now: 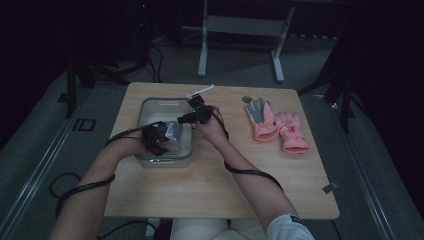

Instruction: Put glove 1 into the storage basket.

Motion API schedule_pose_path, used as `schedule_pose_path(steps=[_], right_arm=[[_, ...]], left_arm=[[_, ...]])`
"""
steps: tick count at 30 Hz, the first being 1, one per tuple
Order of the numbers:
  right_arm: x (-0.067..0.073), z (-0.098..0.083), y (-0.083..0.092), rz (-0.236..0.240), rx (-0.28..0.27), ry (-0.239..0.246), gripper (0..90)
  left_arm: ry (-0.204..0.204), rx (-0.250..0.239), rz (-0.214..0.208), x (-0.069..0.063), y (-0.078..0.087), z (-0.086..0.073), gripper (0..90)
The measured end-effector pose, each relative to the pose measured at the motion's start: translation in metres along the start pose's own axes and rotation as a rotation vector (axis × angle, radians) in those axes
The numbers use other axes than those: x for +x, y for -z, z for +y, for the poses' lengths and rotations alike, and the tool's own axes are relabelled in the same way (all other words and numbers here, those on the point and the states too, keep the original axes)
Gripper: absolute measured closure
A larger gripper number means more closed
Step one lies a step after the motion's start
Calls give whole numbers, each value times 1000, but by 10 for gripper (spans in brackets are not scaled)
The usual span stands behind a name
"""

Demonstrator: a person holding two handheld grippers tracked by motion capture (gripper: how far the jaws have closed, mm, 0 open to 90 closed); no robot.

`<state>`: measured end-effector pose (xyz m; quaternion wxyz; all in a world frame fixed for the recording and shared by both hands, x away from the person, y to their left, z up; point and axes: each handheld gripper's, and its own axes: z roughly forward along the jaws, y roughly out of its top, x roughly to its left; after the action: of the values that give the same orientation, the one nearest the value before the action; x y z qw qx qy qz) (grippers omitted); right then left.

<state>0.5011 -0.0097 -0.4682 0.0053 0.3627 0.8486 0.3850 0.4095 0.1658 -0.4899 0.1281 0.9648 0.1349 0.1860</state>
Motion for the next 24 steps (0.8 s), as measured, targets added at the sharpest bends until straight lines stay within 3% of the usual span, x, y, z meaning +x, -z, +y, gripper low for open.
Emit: schedule_pose_path(steps=[1, 6, 10, 12, 17, 20, 24], right_arm=[[-1, 0, 4, 0, -9, 5, 613], [0, -2, 24, 10, -41, 22, 613], [1, -7, 38, 7, -61, 47, 613], [1, -9, 41, 2, -64, 52, 612], [-3, -21, 58, -21, -74, 70, 604], [-7, -28, 67, -30, -82, 80, 605], [-12, -36, 79, -53, -106, 87, 633]], left_arm=[[19, -22, 2, 2, 5, -1, 440], [94, -98, 24, 6, 25, 1, 412], [114, -133, 32, 4, 36, 9, 406], [116, -138, 28, 3, 37, 11, 406], [171, -199, -7, 2, 48, 26, 409], [171, -232, -33, -3, 53, 36, 409], [145, -264, -37, -10, 57, 52, 414]])
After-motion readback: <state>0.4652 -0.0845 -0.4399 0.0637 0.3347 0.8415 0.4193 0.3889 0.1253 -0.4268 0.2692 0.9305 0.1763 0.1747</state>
